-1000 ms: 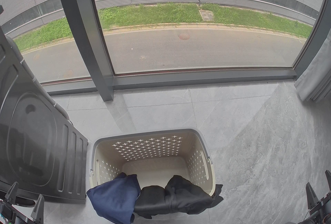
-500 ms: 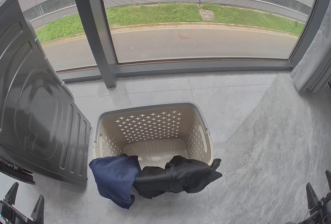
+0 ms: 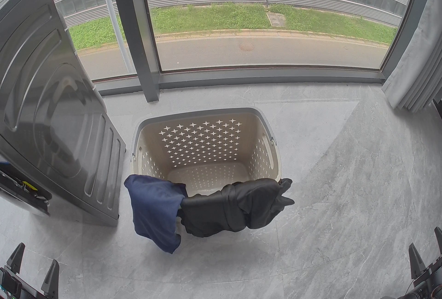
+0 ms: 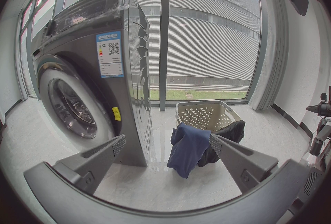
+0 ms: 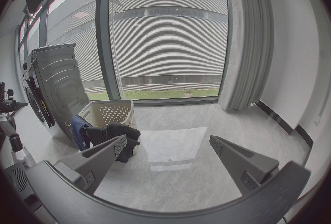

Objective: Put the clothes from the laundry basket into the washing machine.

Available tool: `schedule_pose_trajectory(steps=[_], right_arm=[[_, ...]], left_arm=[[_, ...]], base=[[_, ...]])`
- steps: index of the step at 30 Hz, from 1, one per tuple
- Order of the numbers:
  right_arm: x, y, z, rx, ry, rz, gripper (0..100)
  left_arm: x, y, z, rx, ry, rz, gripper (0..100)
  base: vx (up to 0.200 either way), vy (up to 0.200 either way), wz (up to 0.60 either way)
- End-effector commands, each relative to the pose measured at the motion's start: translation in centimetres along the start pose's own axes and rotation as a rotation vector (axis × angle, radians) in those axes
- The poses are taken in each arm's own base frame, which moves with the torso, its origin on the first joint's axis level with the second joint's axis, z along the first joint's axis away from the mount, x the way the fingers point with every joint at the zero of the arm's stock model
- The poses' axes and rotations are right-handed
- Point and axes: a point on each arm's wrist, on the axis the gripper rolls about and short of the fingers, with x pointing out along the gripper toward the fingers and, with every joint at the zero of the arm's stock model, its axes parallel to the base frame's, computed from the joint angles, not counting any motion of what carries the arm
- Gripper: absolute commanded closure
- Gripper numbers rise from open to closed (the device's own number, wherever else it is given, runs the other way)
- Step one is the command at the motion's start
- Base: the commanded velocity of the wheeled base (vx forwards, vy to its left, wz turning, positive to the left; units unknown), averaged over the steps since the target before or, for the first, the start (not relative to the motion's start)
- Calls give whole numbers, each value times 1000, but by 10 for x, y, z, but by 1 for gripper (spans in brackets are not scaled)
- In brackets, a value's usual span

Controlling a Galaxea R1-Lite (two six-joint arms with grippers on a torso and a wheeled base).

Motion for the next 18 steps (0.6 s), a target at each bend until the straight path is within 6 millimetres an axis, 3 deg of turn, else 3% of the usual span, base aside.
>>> schedule_pose_trajectory(steps=[1, 8, 18], right_arm=[[0, 0, -5, 0, 1, 4, 0], [0, 0, -5, 0, 1, 2, 0], [0, 0, -5, 0, 1, 2, 0]], left_arm=[[0, 0, -4, -1, 2, 1, 0], [0, 0, -4, -1, 2, 1, 0], [0, 0, -4, -1, 2, 1, 0]], base=[[0, 0, 0], [0, 0, 0], [0, 200, 0]])
